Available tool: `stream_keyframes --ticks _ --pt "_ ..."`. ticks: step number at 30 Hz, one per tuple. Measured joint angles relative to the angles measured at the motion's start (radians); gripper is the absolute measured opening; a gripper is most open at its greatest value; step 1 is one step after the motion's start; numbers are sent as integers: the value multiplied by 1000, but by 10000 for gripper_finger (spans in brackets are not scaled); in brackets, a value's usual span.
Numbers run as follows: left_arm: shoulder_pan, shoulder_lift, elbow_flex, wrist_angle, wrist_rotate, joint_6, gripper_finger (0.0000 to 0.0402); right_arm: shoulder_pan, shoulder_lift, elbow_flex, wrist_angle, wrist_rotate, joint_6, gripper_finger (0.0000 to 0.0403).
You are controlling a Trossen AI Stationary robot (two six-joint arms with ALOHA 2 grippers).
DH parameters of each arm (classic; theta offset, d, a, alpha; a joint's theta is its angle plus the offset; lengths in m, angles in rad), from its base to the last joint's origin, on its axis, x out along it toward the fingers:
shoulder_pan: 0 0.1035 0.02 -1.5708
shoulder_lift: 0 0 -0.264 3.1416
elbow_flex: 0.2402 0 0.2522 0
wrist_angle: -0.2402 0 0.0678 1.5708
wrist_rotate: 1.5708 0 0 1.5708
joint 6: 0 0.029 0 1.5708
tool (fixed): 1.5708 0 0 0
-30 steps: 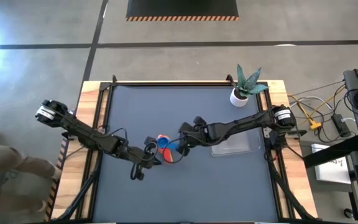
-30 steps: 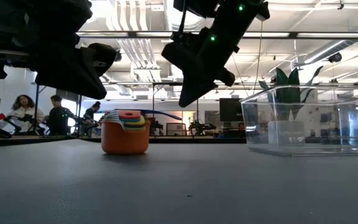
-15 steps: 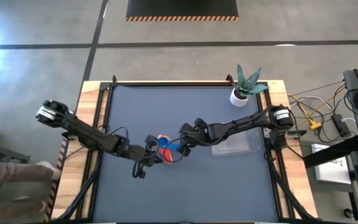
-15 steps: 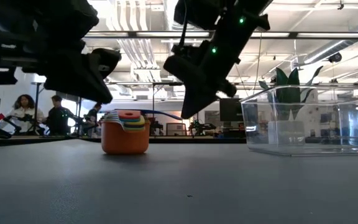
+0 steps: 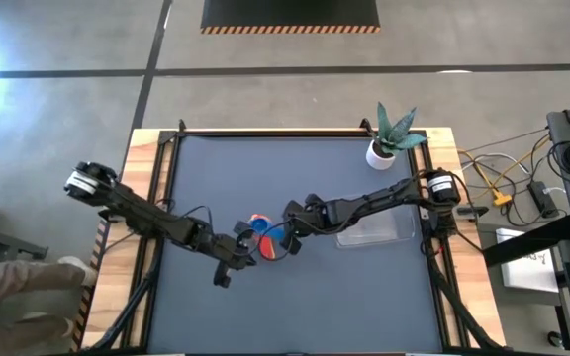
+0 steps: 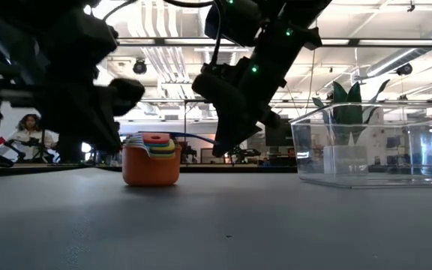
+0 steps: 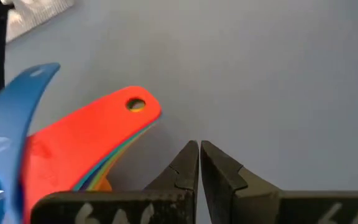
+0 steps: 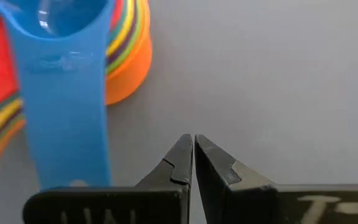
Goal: Nest measuring cups in basket
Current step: Put the stacked colored measuring cups into the transparent bin
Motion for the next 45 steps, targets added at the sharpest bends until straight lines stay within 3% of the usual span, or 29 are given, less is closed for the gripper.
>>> stream_keyframes --ticks 9,22,37,45 --pt "60 139 38 64 -26 5 0 0 4 0 15 -25 10 8" --pt "157 239 164 67 -30 40 0 2 4 0 -8 -40 6 8" --pt "191 247 213 57 -56 -2 0 5 -3 1 -55 -83 14 9" --pt "176 184 216 -46 1 -59 0 0 -72 1 -122 -63 14 9"
